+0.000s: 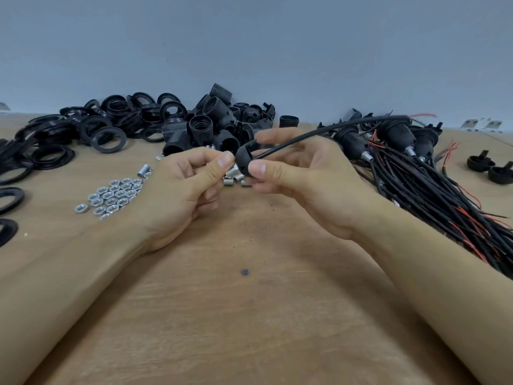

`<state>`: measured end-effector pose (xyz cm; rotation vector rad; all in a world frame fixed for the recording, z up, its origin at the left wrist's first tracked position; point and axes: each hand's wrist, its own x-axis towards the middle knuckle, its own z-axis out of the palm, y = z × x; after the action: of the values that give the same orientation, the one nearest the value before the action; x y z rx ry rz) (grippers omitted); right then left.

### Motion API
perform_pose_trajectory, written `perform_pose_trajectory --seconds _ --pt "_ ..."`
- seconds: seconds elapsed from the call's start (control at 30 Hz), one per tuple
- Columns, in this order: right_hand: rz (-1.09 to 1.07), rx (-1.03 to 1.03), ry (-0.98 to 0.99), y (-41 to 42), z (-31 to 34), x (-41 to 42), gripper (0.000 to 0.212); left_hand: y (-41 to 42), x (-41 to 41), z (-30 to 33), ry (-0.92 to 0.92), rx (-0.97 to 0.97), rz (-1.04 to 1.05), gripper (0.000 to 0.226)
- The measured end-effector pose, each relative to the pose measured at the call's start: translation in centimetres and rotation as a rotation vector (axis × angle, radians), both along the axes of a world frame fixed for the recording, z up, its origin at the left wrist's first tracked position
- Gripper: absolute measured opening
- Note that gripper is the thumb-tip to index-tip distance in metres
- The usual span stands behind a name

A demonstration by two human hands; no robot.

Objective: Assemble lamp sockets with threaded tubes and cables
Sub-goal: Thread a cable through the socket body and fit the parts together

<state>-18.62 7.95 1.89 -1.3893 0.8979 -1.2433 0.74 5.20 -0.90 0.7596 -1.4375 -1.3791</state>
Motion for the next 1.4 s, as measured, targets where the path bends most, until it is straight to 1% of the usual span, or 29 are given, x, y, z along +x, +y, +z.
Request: perform_pose_trajectory --seconds 0.07,0.13,0.2,0.23,0.33,0.43,0.5,0.53,0.6,0.73,0.83,0.9,0.97,1.03,1.07,1.1,1.17,1.23,1.3,1.4 --pt "-0.031 0.027 -0.130 -0.3 0.2 0.0 0.039 -0.2 0.0 0.0 0.029 0.014 0.004 0.015" --pt "-0.099 0.059 -0.282 -0.9 0.6 -0.6 0.026 -0.3 0.2 0.1 0.013 0.010 0.033 0.015" --pt "-0.188 0.100 -0.448 -1.4 1.1 -1.8 0.008 -0.4 0.4 0.0 -0.016 -0.010 0.055 0.014" --pt "-0.241 0.121 -0.530 -1.6 1.4 -2.4 0.004 -0.4 0.4 0.0 -0.033 -0.026 0.057 0.013" --pt "-0.335 0.156 -0.699 -1.9 2.0 -4.3 0.010 0.0 0.4 -0.2 -0.155 -0.113 -0.005 0.016" --pt "-0.352 0.184 -0.688 -2.2 2.2 -5.5 0.014 0.6 0.2 -0.2 -0.226 -0.202 -0.068 0.017" --pt "-0.359 0.180 -0.638 -2.4 2.4 -6.0 0.020 0.8 0.1 0.0 -0.249 -0.224 -0.025 0.017" --pt "-0.365 0.168 -0.601 -2.5 2.5 -6.2 0.026 0.8 0.1 0.0 -0.280 -0.252 0.004 0.020" --pt "-0.384 0.143 -0.474 -2.5 2.5 -6.4 0.034 0.9 0.0 -0.1 -0.386 -0.339 0.063 0.023" --pt "-0.381 0.101 -0.225 -2.6 1.7 -5.7 0.030 1.0 0.1 -0.5 -0.546 -0.493 0.198 0.021" --pt "-0.352 0.074 -0.044 -2.4 1.3 -5.3 0.023 0.3 0.8 -0.3 -0.678 -0.659 0.368 0.015" --pt "-0.332 0.069 0.037 -2.3 0.9 -5.0 0.020 -0.2 1.4 -0.1 -0.738 -0.749 0.470 0.015" --pt "-0.358 0.059 0.116 -2.5 0.3 -4.7 0.018 -0.6 1.8 -0.1 -0.789 -0.769 0.537 0.011" --pt "-0.417 0.001 0.256 -2.7 -0.3 -4.3 0.019 -1.1 2.1 -0.2 -0.856 -0.707 0.605 0.002" --pt "-0.429 -0.033 0.314 -2.8 -0.6 -4.1 0.019 -1.2 2.2 -0.3 -0.876 -0.667 0.640 0.008" --pt "-0.425 -0.058 0.360 -2.8 -0.7 -4.0 0.020 -1.3 2.3 -0.3 -0.882 -0.649 0.656 0.011" --pt "-0.396 -0.112 0.479 -2.7 -1.1 -3.7 0.022 -1.1 2.1 -0.1 -0.862 -0.696 0.658 0.009" --pt "-0.368 -0.159 0.677 -2.6 -1.6 -3.4 0.025 -0.6 1.7 0.1 -0.829 -0.761 0.612 0.005" --pt "-0.342 -0.173 0.851 -2.5 -2.0 -2.7 0.040 -0.2 1.2 0.2 -0.814 -0.793 0.544 0.005" --pt "-0.296 -0.199 0.913 -2.4 -1.9 -1.6 0.057 0.0 0.7 -0.1 -0.818 -0.773 0.487 0.006"
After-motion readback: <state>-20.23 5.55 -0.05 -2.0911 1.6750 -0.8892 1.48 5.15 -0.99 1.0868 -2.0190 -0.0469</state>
